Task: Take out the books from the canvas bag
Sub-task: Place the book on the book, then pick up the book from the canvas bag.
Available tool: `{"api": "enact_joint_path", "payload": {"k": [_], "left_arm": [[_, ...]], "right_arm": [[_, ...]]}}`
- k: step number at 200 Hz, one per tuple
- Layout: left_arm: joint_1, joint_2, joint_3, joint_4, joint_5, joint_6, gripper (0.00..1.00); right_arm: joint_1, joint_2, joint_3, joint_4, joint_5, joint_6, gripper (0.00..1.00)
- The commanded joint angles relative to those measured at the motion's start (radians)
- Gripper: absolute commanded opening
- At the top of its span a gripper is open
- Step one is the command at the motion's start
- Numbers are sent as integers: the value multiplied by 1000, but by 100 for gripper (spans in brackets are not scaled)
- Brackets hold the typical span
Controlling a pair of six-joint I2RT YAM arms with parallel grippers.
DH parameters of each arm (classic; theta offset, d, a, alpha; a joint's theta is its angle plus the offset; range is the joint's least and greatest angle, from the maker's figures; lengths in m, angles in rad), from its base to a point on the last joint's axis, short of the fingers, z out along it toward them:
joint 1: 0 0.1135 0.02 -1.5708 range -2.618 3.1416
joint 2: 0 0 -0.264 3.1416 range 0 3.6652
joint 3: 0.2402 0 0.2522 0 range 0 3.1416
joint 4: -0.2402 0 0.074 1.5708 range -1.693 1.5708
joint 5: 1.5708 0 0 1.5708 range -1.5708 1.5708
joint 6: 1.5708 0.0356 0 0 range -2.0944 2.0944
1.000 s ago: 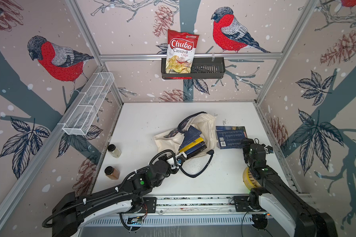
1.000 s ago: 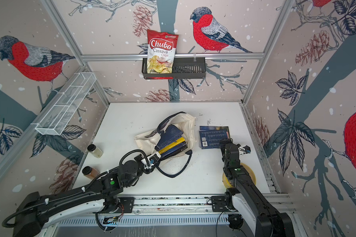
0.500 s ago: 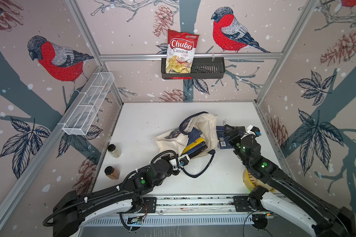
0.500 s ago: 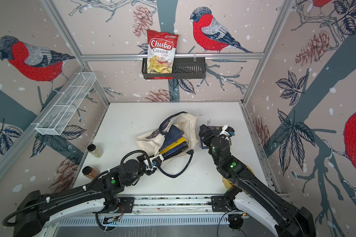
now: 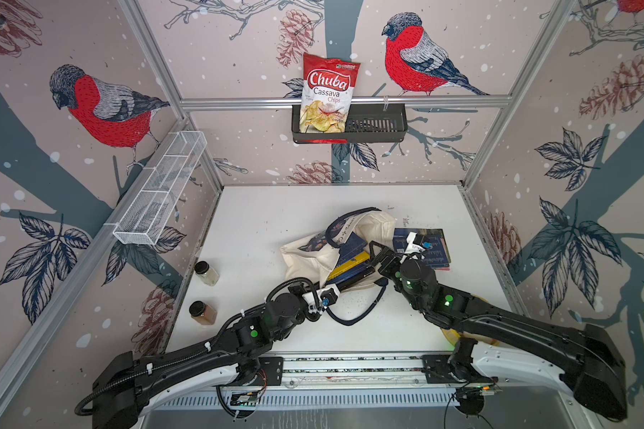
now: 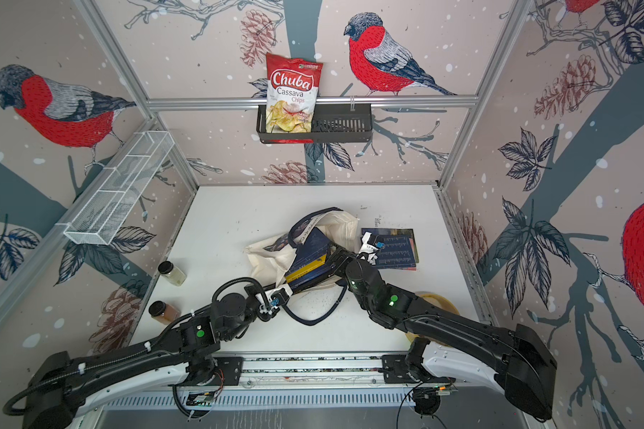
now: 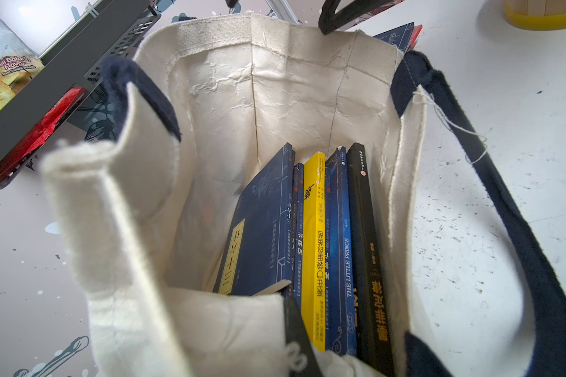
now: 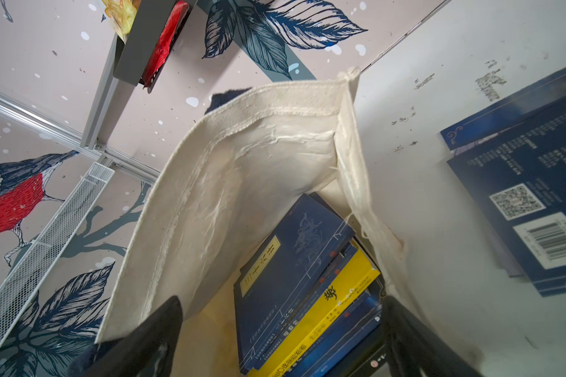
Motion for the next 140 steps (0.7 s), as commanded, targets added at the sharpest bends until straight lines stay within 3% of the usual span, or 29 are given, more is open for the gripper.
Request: {"api": "enact_joint_path", "payload": {"k": [1,46,98,140], "left_arm": [[0,-6,2,129,7,10,0],[-1,-14,1,126,1,1,0],[-1,-6,2,120,3,-4,0],[-1,-1,4,113,-2,-4,0]], "right_arm": [[9,45,-1,51,9,18,92],[2,178,35,118,-85,5,85],[-6,340,144,120,-164,-5,84],[-56,443,167,128,-268,54,81]]}}
